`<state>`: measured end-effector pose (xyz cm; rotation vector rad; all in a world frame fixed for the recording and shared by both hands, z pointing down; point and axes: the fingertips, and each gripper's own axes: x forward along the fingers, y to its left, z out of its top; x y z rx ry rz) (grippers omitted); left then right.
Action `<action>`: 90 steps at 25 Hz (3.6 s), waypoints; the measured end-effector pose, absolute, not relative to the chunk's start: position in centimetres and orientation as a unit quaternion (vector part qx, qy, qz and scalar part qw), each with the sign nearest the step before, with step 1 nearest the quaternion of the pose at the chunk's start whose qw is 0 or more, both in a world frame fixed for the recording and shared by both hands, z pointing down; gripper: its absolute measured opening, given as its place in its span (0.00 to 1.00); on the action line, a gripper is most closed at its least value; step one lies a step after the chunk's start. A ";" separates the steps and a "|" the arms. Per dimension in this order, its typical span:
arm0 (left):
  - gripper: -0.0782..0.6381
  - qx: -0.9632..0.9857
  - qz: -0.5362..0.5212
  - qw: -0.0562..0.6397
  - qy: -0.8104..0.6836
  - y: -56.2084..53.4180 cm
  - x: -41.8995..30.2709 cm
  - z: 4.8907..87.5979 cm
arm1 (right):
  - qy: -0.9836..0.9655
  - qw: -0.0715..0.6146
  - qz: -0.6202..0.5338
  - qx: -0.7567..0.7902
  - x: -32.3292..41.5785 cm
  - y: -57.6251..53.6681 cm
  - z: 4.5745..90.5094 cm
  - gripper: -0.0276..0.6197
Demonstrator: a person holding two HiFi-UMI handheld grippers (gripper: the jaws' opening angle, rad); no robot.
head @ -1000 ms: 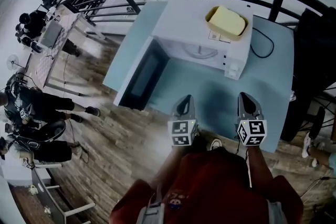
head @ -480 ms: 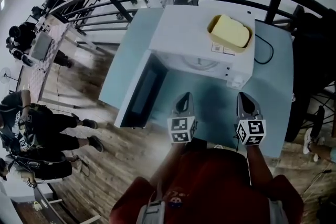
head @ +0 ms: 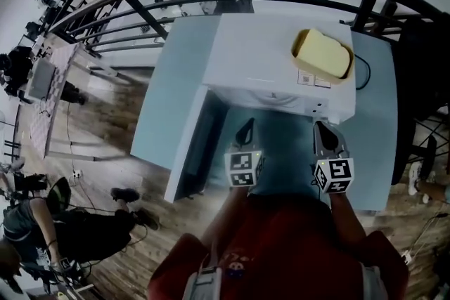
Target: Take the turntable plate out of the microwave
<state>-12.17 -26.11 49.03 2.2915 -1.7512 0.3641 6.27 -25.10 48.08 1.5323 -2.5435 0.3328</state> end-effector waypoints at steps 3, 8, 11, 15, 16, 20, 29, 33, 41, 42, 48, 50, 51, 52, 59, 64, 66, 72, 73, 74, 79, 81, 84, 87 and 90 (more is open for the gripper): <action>0.10 0.788 0.129 0.124 -0.589 -27.6 -13.3 49.9 | -0.844 0.082 0.109 0.518 5.1 -26.2 48.8 0.04; 0.10 0.803 0.136 0.130 -0.566 -29.4 -14.3 51.0 | -0.834 0.085 0.121 0.532 3.1 -27.3 49.0 0.04; 0.10 0.808 0.136 0.128 -0.559 -30.5 -14.8 51.3 | -0.833 0.085 0.118 0.534 1.9 -27.9 49.3 0.04; 0.10 0.814 0.147 0.132 -0.546 -31.4 -15.2 52.6 | -0.830 0.085 0.118 0.539 0.9 -28.6 49.9 0.04; 0.10 0.816 0.149 0.132 -0.543 -31.5 -15.2 52.9 | -0.829 0.086 0.118 0.540 0.7 -28.6 50.1 0.04; 0.10 0.817 0.145 0.132 -0.542 -32.4 -15.5 53.3 | -0.828 0.093 0.119 0.540 0.3 -28.9 50.7 0.04; 0.16 0.805 0.113 0.216 -0.540 -35.1 -16.3 56.6 | -0.830 0.113 0.122 0.532 -1.2 -29.0 51.9 0.04; 0.23 0.789 0.084 0.271 -0.545 -36.4 -16.6 58.0 | -0.831 0.122 0.120 0.530 -1.6 -29.1 52.4 0.04; 0.33 0.759 -0.007 0.383 -0.527 -38.1 -16.8 60.0 | -0.833 0.141 0.121 0.521 -2.4 -28.7 53.0 0.04; 0.33 0.757 -0.021 0.392 -0.522 -38.4 -16.7 60.0 | -0.834 0.143 0.121 0.519 -2.6 -28.7 53.2 0.04; 0.41 0.736 -0.060 0.436 -0.514 -39.9 -16.7 59.8 | -0.838 0.157 0.122 0.508 -3.4 -28.5 53.7 0.04; 0.42 0.726 -0.061 0.444 -0.522 -40.4 -16.8 59.9 | -0.839 0.158 0.121 0.506 -3.7 -28.5 53.8 0.04; 0.42 0.720 -0.065 0.448 -0.526 -40.6 -16.9 60.0 | -0.839 0.160 0.120 0.506 -3.7 -28.5 53.9 0.04; 0.42 0.713 -0.069 0.453 -0.531 -40.8 -17.0 60.0 | -0.839 0.161 0.120 0.506 -3.8 -28.5 54.0 0.04; 0.39 0.664 -0.114 0.500 -0.544 -41.6 -17.8 60.2 | -0.843 0.162 0.123 0.497 -4.9 -28.7 54.3 0.04; 0.33 0.620 -0.133 0.535 -0.558 -41.3 -18.6 60.7 | -0.845 0.162 0.125 0.494 -5.3 -29.0 54.4 0.04; 0.23 0.601 -0.143 0.557 -0.555 -41.0 -18.5 61.1 | -0.845 0.160 0.126 0.495 -5.4 -29.1 54.4 0.04; 0.14 0.561 -0.197 0.623 -0.509 -40.5 -15.9 61.8 | -0.845 0.152 0.127 0.496 -5.6 -29.4 54.4 0.04; 0.14 0.560 -0.200 0.626 -0.505 -40.5 -15.6 61.9 | -0.845 0.152 0.127 0.497 -5.4 -29.4 54.4 0.04; 0.13 0.561 -0.201 0.626 -0.503 -40.5 -15.4 61.9 | -0.844 0.153 0.125 0.498 -5.3 -29.4 54.5 0.04; 0.13 0.564 -0.213 0.619 -0.504 -39.5 -15.5 61.9 | -0.841 0.152 0.124 0.505 -4.6 -29.3 54.1 0.04; 0.13 0.562 -0.221 0.623 -0.497 -38.8 -15.4 62.1 | -0.841 0.156 0.120 0.504 -4.4 -29.2 54.1 0.04; 0.13 0.556 -0.237 0.630 -0.488 -37.5 -15.1 62.5 | -0.844 0.160 0.113 0.499 -4.5 -28.9 54.0 0.04; 0.13 0.554 -0.253 0.626 -0.487 -36.2 -15.1 62.9 | -0.847 0.158 0.107 0.496 -4.6 -28.4 53.9 0.04; 0.13 0.564 -0.276 0.618 -0.472 -35.2 -14.7 62.5 | -0.848 0.156 0.104 0.496 -4.4 -27.9 53.7 0.04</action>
